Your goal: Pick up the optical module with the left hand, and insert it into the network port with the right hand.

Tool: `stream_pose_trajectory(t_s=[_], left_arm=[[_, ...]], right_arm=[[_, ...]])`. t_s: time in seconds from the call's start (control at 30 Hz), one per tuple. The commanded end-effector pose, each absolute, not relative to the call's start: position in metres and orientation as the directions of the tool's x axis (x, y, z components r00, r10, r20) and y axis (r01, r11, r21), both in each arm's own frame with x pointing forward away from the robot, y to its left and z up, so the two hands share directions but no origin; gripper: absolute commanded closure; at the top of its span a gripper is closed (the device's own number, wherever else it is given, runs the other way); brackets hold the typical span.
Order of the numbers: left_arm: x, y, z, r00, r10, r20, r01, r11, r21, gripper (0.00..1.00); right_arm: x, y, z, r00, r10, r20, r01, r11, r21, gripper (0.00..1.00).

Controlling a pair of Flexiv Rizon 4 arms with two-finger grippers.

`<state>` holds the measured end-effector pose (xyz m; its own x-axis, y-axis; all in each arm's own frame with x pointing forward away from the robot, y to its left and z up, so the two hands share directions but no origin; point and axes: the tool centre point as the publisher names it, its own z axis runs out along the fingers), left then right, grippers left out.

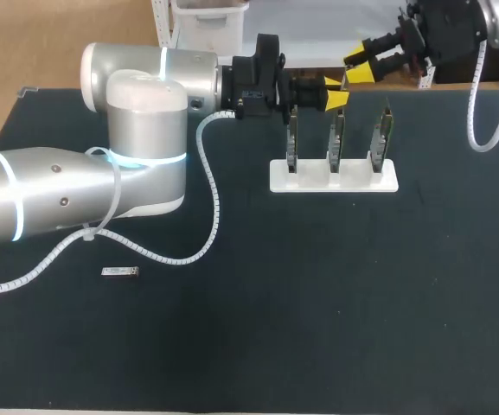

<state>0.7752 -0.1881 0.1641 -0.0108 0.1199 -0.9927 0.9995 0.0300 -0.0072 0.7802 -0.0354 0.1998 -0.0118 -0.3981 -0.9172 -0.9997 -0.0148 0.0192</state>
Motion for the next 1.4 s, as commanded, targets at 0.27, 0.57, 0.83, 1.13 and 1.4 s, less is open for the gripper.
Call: stream_pose_trajectory(t_s=[0.27,0.57,0.83,1.13,1.4], left_arm=[[0.7747,-0.188,0.1645,-0.01,0.121,-0.993,1.0,0.028,-0.007,1.0],[0.7747,-0.188,0.1645,-0.01,0.121,-0.993,1.0,0.028,-0.007,0.0],[0.7747,-0.188,0.1645,-0.01,0.121,-0.993,1.0,0.028,-0.007,0.0],[0.7735,-0.1881,0.1645,-0.005,0.117,-0.993,1.0,0.02,-0.003,0.0],[0.7726,-0.1883,0.1659,0.004,0.166,-0.986,1.0,0.018,0.007,0.0]], right_arm=[[0.7806,-0.0348,0.1995,-0.005,-0.402,-0.916,-1.0,-0.021,0.014,1.0],[0.7805,-0.0347,0.1995,-0.001,-0.402,-0.916,-1.0,-0.02,0.01,1.0],[0.78,-0.0347,0.1993,-0.003,-0.401,-0.916,-1.0,-0.014,0.009,1.0],[0.7794,-0.0353,0.1986,-0.004,-0.397,-0.918,-1.0,-0.014,0.011,1.0],[0.779,-0.0362,0.198,-0.007,-0.396,-0.918,-1.0,-0.011,0.012,1.0]])
